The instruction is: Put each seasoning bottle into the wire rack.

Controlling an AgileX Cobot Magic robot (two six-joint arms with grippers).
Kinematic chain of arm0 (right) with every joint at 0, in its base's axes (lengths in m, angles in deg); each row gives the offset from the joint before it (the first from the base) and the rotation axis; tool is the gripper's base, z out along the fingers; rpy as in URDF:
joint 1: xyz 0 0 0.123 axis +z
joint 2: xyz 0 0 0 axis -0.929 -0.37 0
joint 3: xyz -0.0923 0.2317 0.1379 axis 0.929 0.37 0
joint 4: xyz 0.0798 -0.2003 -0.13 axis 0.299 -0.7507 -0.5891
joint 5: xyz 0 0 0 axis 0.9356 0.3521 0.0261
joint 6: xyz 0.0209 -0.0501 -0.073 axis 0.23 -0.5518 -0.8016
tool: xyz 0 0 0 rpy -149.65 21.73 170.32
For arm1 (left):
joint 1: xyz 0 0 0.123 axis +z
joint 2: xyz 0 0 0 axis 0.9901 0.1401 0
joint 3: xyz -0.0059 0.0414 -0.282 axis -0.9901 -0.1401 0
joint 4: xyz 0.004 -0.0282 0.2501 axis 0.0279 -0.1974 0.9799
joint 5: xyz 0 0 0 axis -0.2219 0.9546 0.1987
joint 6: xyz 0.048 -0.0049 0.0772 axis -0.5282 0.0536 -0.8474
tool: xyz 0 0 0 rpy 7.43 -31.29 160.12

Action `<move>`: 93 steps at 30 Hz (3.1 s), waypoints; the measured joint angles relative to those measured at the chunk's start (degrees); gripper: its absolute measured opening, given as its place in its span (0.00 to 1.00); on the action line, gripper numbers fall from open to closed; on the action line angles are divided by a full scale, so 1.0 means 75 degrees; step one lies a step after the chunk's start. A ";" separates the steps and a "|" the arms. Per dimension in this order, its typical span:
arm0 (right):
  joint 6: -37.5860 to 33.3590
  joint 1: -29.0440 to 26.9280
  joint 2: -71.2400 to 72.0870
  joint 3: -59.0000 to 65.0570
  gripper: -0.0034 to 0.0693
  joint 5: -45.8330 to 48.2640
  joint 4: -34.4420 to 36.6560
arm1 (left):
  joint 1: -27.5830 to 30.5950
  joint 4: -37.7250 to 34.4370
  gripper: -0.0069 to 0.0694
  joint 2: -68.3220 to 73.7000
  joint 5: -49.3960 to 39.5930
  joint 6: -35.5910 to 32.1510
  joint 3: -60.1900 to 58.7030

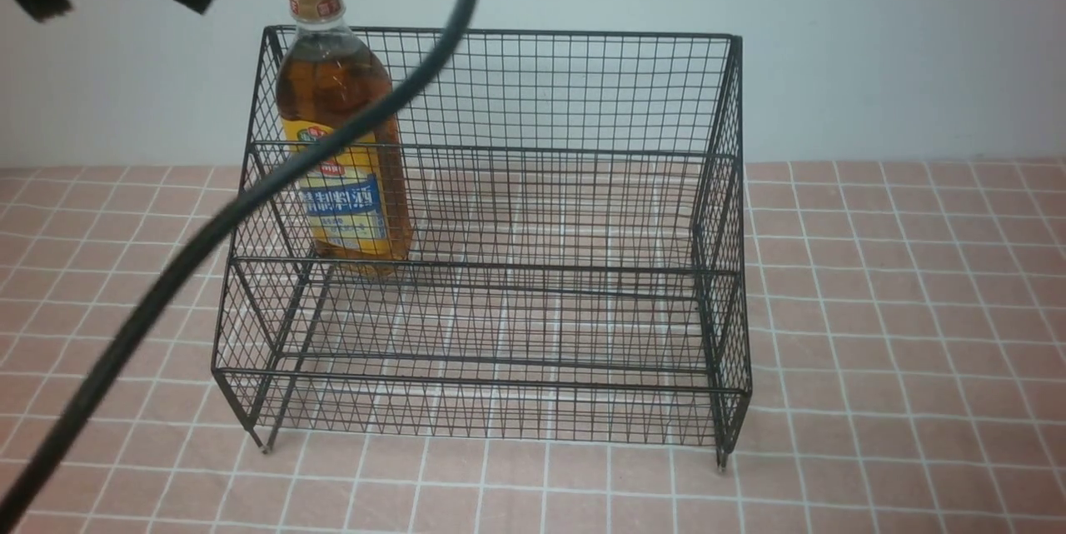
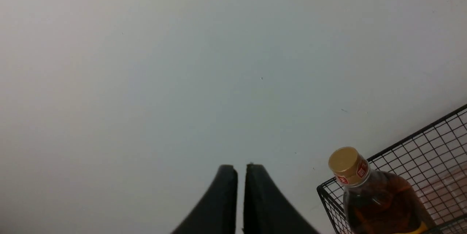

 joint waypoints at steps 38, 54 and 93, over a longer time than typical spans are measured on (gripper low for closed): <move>-0.0055 0.0000 0.0000 0.0000 0.03 0.0000 0.0000 | -0.0018 0.0000 0.11 -0.0875 0.0147 0.9344 0.0043; -0.0055 0.0000 0.0000 0.0000 0.03 0.0000 0.0000 | -0.0018 0.2788 0.11 -0.1175 -0.1847 1.0114 0.0043; -0.0055 0.0000 0.0000 0.0000 0.03 0.0000 0.0000 | 0.5336 1.4043 0.11 -0.5698 -1.1231 1.9424 -0.5191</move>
